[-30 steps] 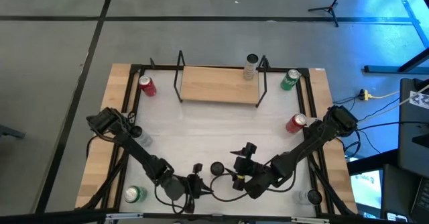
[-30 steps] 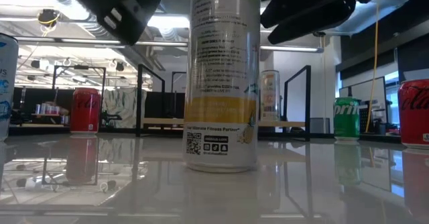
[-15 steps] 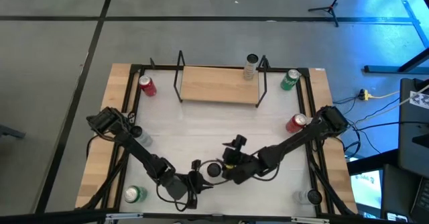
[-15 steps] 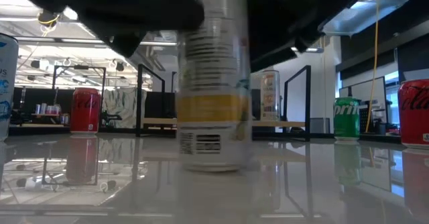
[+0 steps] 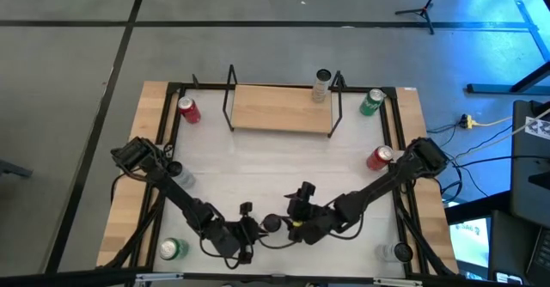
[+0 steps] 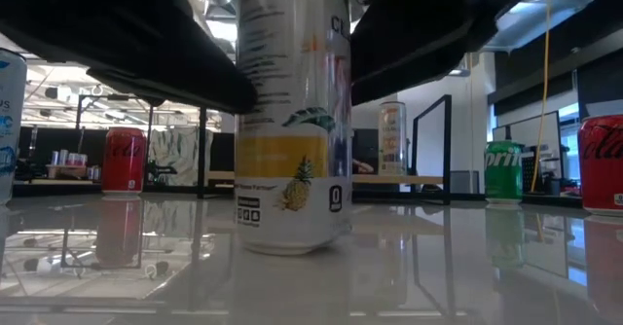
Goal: Place canned beverage on shelf
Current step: Put the white yellow soda can on the shelf aligned with the other white yellow soda can
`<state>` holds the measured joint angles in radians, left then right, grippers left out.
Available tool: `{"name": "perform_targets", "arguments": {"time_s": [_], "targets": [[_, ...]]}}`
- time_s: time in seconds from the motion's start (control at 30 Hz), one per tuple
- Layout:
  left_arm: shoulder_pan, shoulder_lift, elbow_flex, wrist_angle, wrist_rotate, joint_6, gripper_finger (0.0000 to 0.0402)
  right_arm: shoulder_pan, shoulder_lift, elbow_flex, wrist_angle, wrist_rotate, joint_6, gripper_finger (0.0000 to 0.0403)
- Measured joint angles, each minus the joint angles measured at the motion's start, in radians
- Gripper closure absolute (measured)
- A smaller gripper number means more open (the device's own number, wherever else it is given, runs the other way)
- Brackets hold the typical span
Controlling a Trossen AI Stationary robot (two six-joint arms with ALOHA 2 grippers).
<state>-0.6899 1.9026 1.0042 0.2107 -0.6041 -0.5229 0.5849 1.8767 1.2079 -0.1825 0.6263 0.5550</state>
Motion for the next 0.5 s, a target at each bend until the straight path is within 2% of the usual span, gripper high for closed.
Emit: {"name": "perform_targets", "arguments": {"time_s": [0.5], "targets": [[0.001, -0.03, -0.002, -0.025, -0.024, -0.009, 0.0384, 0.028, 0.0, 0.0, -0.013, -0.014, 0.08, 0.0082]]}}
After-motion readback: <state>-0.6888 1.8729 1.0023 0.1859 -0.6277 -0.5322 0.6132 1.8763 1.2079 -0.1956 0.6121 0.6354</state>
